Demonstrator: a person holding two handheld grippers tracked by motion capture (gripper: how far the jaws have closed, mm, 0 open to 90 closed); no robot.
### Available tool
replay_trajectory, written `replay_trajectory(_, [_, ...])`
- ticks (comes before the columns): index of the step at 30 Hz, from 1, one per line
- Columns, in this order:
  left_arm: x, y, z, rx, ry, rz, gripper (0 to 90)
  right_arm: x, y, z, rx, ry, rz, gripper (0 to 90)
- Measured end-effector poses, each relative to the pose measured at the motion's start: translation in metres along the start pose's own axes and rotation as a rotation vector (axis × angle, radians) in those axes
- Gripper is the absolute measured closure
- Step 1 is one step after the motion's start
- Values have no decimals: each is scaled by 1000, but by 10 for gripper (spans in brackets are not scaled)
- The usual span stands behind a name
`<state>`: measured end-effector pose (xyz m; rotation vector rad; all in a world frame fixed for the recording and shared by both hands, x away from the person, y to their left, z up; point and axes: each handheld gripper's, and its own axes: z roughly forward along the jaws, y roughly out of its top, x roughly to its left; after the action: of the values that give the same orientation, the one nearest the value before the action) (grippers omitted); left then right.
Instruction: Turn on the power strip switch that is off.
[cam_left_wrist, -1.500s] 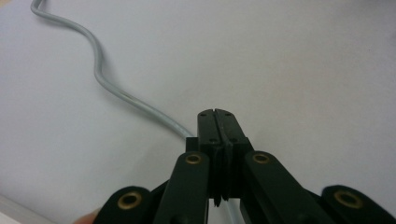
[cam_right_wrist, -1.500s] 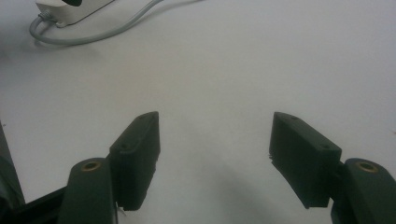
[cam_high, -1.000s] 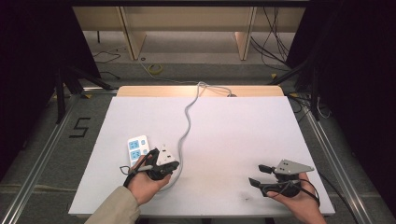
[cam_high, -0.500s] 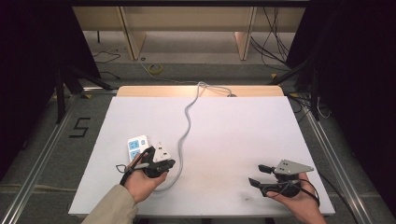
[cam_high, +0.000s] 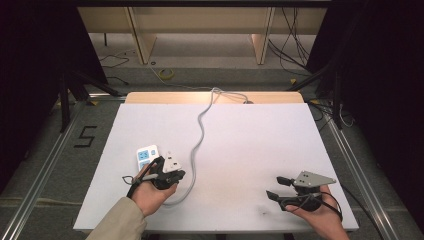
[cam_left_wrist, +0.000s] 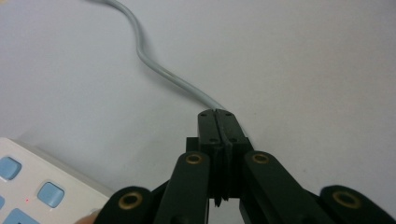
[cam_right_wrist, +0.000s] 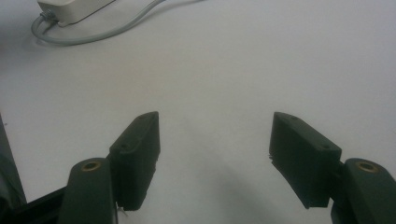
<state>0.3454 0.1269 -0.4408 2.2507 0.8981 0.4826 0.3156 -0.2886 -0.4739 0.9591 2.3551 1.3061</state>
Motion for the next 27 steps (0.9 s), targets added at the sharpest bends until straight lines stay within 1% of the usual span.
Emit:
replay_trajectory(10, [3,0,-2,17,14,-6,898,0,0,-1,-2,-4,4,345])
replay_trajectory(17, [7,-2,-3,27,24,-25,898,0,0,0,-6,-5,5,344])
replay_trajectory(27, [10,-4,-4,52,35,-26,898,0,1,-1,-5,-5,3,344])
